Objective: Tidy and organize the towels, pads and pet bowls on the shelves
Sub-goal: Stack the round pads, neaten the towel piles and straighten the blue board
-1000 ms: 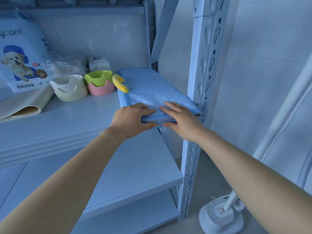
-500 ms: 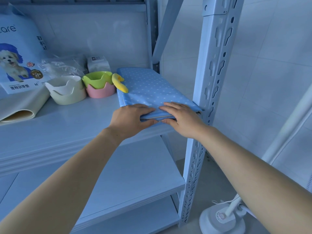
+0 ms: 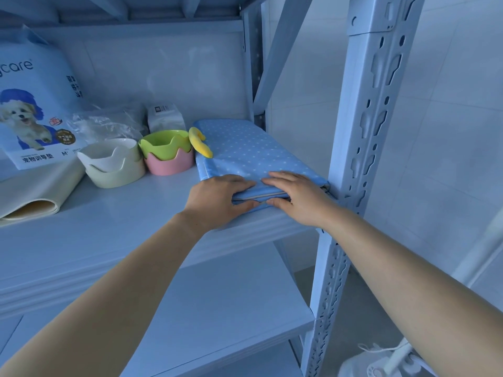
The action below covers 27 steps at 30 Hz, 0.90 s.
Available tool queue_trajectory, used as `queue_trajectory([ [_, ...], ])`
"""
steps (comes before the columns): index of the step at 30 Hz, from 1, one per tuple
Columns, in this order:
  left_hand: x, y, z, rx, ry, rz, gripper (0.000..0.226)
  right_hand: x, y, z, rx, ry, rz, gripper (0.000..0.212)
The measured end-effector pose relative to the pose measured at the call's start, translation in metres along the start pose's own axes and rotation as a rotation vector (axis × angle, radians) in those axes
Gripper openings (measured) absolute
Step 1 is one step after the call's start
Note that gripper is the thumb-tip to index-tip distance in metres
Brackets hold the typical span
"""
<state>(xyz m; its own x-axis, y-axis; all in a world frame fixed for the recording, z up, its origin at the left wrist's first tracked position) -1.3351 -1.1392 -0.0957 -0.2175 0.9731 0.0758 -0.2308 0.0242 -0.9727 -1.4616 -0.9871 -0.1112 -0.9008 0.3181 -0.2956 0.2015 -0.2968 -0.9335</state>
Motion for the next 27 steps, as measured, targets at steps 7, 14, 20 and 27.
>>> queue_trajectory([
  [7, -0.014, 0.014, 0.012, 0.047, 0.007, -0.038, 0.065, 0.013, -0.001, 0.022, -0.024, -0.029, 0.000, 0.048],
  [14, -0.018, 0.020, 0.030, 0.053, -0.003, -0.042, 0.071, 0.030, -0.002, 0.041, -0.055, -0.052, 0.007, 0.048],
  [20, -0.020, 0.023, 0.037, 0.069, -0.011, -0.051, 0.069, 0.036, -0.002, 0.050, -0.035, -0.082, -0.003, 0.048],
  [27, -0.019, 0.024, 0.034, 0.207, -0.008, -0.094, 0.051, 0.037, -0.001, 0.049, 0.163, -0.141, 0.066, 0.040],
])
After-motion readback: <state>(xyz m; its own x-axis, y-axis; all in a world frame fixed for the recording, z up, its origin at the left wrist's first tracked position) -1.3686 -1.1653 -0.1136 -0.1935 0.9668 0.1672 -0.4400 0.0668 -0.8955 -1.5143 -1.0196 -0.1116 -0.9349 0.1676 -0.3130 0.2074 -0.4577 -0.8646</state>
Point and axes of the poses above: each hand's wrist, its own z-axis towards the middle knuckle, its own y-axis out of the palm, x = y × z, the point moved 1 cm from there along z, towards the middle knuckle, and after that the axes turned 10 degrees about -x, right-handed, at the moved point
